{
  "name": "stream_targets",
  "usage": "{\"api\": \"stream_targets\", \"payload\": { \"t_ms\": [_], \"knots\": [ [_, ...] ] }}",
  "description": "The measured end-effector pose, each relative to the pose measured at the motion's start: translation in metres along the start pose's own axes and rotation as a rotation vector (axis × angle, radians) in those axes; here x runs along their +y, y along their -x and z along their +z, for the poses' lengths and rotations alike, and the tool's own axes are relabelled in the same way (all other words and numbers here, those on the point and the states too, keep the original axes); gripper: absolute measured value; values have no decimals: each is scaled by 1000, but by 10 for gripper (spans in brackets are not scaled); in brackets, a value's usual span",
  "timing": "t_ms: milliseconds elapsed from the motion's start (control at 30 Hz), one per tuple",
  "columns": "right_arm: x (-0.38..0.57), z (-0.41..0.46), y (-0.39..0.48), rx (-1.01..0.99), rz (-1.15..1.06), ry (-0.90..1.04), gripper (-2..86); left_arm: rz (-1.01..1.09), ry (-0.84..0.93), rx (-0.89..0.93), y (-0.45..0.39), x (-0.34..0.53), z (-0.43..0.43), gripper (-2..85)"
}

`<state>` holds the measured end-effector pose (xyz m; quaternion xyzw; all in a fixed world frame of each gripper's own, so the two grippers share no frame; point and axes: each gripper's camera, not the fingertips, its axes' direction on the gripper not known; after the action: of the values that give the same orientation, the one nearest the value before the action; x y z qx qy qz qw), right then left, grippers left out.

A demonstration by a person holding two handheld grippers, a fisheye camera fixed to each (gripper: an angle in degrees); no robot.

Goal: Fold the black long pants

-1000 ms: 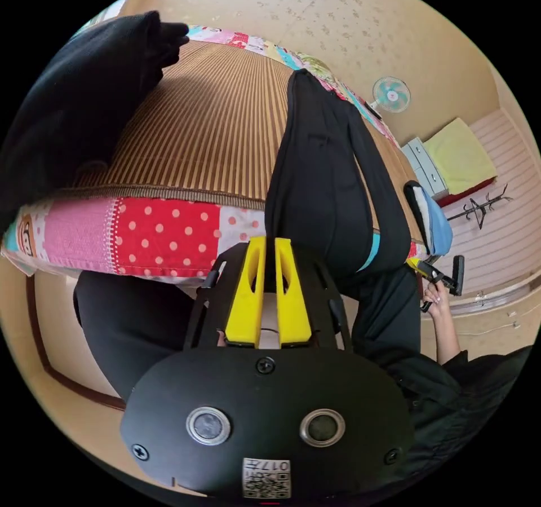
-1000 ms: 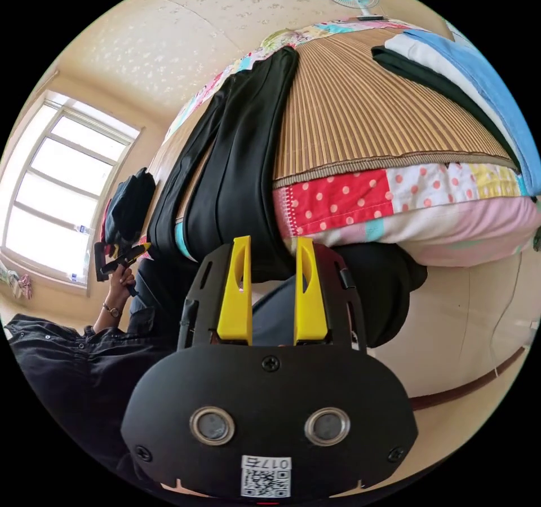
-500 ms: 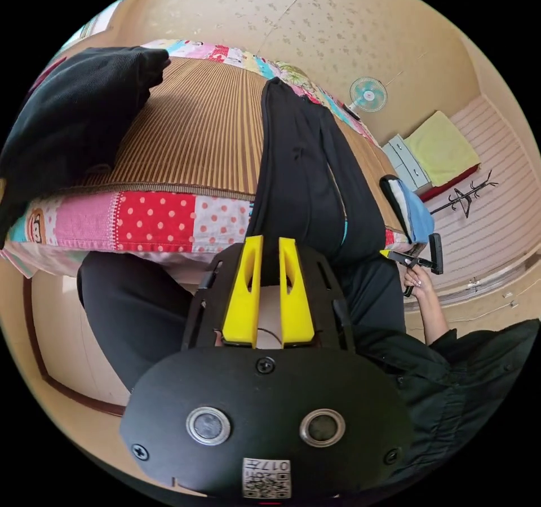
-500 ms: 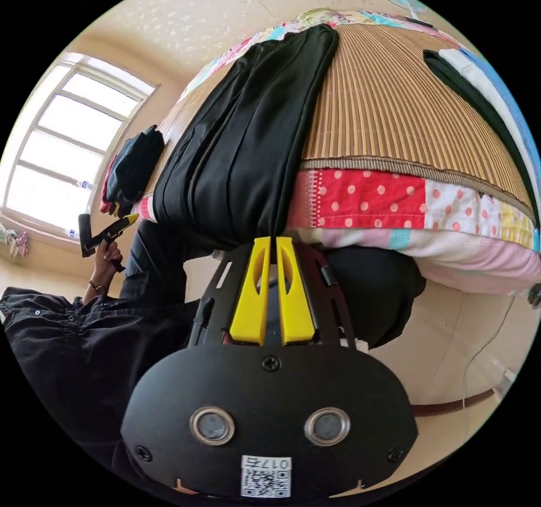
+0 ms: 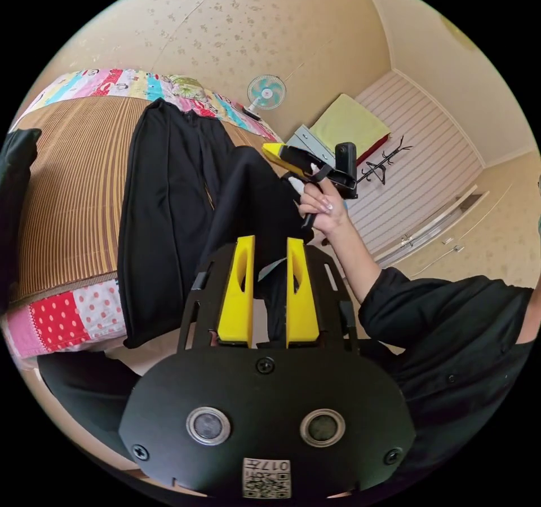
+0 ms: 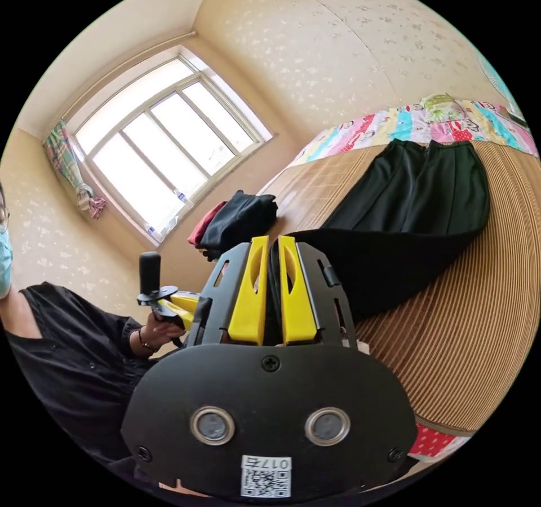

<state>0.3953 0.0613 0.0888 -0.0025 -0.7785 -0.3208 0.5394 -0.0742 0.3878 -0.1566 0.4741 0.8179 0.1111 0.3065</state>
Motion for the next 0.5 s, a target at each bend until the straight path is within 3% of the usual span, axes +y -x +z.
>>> {"api": "stream_targets", "payload": {
  "t_ms": [100,233,300,400,500],
  "knots": [
    [5,8,-21,134,85,127,104,-54,-14,-13,13,20,-20,90],
    [72,-30,-4,171,44,91,129,-147,-22,-32,44,60,-55,89],
    [107,-39,-6,311,55,96,132,-193,-27,-31,59,76,-66,89],
    [157,-39,-35,476,127,188,114,-251,-13,4,81,86,-74,92],
    [185,-57,-36,421,119,197,55,-253,3,62,85,73,-75,97]
  ]
}}
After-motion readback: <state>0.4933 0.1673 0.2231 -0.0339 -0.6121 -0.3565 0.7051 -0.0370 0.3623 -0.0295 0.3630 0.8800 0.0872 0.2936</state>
